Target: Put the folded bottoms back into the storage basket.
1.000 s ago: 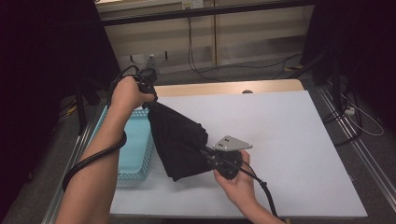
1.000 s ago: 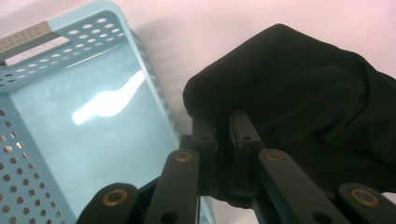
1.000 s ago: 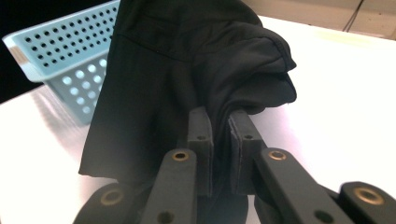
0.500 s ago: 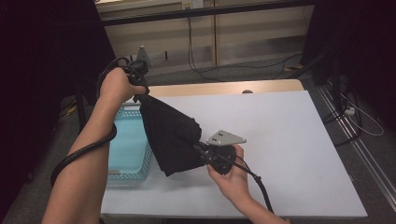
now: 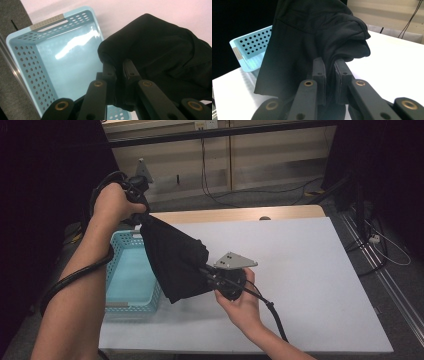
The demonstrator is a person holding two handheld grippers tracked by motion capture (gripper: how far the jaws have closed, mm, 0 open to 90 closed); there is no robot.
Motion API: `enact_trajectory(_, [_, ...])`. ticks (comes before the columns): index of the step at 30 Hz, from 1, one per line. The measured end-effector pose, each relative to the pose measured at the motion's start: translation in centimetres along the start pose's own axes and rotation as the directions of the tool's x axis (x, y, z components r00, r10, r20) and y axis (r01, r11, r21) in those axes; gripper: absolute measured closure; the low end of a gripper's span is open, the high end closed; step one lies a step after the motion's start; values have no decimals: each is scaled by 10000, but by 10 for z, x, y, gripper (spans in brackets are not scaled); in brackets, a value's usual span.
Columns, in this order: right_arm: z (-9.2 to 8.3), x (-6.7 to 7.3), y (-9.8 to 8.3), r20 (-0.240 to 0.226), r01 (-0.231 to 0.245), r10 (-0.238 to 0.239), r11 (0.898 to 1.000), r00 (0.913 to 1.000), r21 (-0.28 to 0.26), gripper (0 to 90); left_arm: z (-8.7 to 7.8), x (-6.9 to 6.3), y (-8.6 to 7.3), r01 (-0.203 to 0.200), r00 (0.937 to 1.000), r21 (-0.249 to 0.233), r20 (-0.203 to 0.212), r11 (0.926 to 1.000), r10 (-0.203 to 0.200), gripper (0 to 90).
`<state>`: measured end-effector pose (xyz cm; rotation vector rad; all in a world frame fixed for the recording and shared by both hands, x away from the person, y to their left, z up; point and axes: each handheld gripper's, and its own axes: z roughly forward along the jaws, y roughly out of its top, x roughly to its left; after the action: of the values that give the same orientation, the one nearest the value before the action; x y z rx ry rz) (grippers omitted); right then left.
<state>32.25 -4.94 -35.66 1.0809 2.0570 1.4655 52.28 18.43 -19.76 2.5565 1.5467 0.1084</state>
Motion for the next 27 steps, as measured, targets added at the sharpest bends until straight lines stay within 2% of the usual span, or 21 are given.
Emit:
enact_trajectory(18, [11, 15, 22, -380, 181, -191, 9995, 9991, -275, 811, -32, 19, -6, 348, 9993, -116, -114, 9993, -349, 833])
enact_trajectory(27, [25, 28, 35, -661, 285, -313, 9987, 9973, -425, 811, -45, 36, -10, 669, 9975, -302, -192, 9973, -675, 833])
